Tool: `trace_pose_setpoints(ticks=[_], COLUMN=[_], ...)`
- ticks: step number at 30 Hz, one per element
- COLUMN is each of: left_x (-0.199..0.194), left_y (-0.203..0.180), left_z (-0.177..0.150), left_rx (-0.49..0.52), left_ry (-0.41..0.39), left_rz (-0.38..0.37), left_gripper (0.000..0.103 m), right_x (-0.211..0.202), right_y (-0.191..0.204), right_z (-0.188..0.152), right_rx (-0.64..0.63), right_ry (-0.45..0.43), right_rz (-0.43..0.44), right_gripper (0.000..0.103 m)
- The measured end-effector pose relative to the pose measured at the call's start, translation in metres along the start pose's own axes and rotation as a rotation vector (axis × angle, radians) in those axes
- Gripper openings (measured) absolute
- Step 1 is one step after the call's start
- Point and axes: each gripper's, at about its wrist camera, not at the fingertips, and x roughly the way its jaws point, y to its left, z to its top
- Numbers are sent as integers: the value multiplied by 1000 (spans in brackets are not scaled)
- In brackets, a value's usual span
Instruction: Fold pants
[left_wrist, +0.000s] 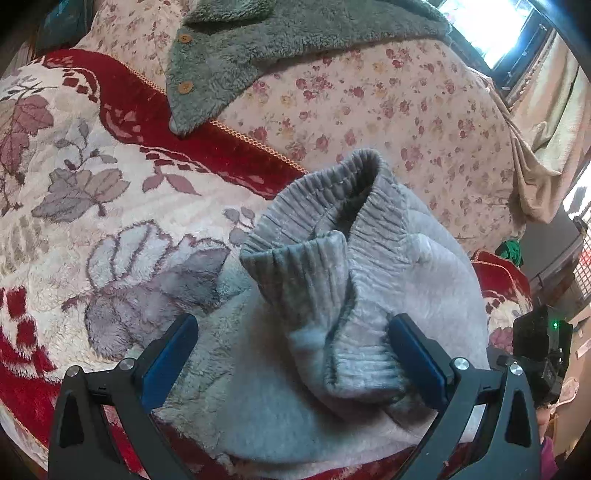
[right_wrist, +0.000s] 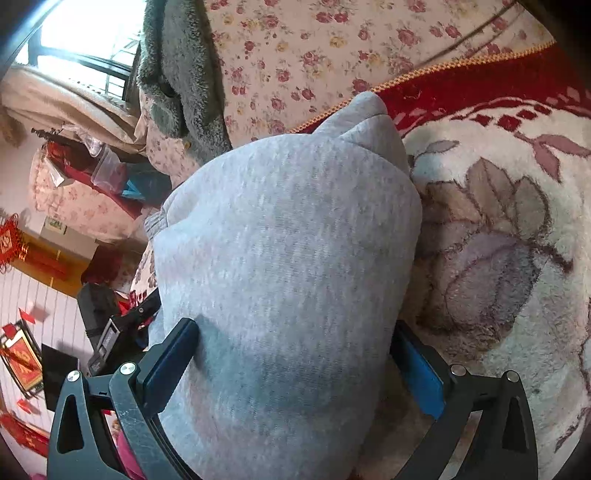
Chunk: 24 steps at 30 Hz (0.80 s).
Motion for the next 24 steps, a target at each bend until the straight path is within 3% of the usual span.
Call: trace_pose_setpoints(ticks=[4,9,12,19,24], left_x=[8,29,40,42,40], left_y=[-1,14,21,21,17], left_z=[-2,-6,-10,-13,-13], left_rx=[-17,-137,-206,-203,-178], left_ry=[4,70,111,112,120], left_rz=[-20,-145,-198,-209,-198], left_gripper=[103,103,103,103,100], right_x=[4,16,21,25,18], right_y=[-5,-17,-23,-24,-17], right_z=[0,4,-1,0,-6], right_rx=[45,152,187,177,136], right_ry=[3,83,78,75,15], right_rz=[16,80,123,155,138], right_gripper=[103,103,103,103,103])
